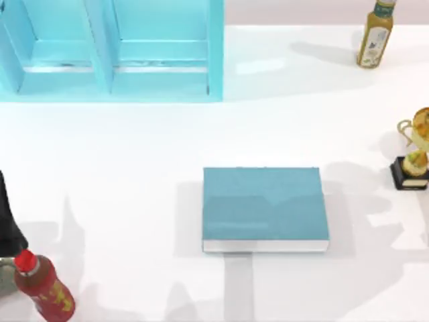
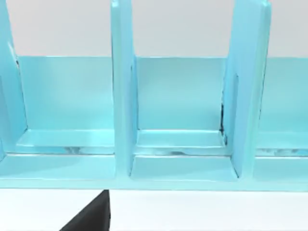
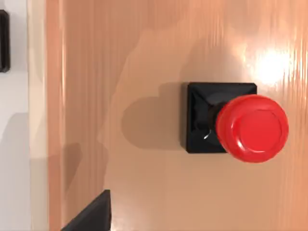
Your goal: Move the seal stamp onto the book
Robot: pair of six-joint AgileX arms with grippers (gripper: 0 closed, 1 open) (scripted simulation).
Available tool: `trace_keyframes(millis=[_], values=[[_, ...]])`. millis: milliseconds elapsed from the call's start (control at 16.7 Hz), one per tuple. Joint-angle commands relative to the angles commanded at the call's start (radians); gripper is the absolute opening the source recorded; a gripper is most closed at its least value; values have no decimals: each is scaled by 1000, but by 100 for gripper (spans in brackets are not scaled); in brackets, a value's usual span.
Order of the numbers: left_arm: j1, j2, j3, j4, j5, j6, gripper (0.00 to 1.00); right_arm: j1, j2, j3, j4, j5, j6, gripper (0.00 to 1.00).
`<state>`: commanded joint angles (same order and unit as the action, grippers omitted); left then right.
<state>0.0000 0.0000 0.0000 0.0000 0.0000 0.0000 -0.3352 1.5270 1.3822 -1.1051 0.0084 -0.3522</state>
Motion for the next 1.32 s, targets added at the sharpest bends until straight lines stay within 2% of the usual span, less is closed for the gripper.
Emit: trace_keyframes(millis=[360, 720, 960, 1320], values=[[0, 0, 0, 0, 0, 0, 100, -81, 354, 306, -243, -8, -53, 100], [0, 0, 0, 0, 0, 0, 100, -90, 392, 341, -271, -10, -58, 100], [0, 0, 0, 0, 0, 0, 100, -87, 397, 300, -229, -10, -55, 100], [0, 0, 0, 0, 0, 0, 100, -86, 436, 77, 46, -10, -53, 100]])
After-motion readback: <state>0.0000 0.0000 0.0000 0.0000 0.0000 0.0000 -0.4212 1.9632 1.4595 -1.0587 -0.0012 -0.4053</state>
